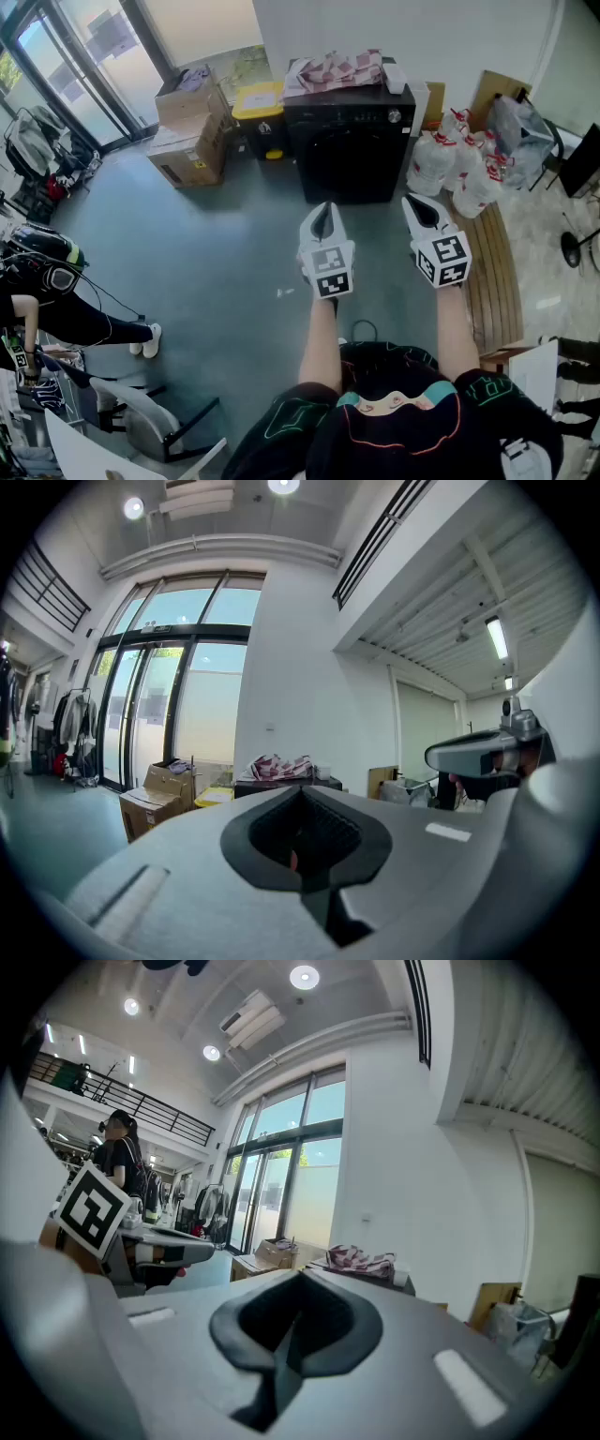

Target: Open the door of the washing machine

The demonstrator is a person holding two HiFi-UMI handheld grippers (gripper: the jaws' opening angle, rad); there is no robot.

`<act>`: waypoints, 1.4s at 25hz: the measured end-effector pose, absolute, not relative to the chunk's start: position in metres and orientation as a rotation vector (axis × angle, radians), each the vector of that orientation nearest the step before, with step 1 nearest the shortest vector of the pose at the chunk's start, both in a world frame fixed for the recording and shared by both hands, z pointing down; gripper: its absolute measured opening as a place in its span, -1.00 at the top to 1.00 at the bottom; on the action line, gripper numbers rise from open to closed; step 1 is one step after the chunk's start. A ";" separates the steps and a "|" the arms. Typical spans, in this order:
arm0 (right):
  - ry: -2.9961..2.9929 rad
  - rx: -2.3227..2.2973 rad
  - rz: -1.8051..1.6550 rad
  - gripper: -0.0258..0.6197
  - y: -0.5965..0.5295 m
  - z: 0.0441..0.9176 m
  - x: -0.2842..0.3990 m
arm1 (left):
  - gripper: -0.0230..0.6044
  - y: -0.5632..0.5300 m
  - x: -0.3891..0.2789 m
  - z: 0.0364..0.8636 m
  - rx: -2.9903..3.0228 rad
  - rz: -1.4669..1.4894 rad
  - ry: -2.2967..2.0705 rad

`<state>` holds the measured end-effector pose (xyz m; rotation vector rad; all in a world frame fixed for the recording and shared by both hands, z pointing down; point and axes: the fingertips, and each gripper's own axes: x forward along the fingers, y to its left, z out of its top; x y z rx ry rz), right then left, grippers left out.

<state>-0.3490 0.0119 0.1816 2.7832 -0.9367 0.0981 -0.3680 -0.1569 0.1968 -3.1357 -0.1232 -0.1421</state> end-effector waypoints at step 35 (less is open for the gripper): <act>-0.757 3.060 0.536 0.91 -0.002 0.314 -0.030 | 0.89 -0.209 -0.090 0.343 -3.044 -0.681 -0.153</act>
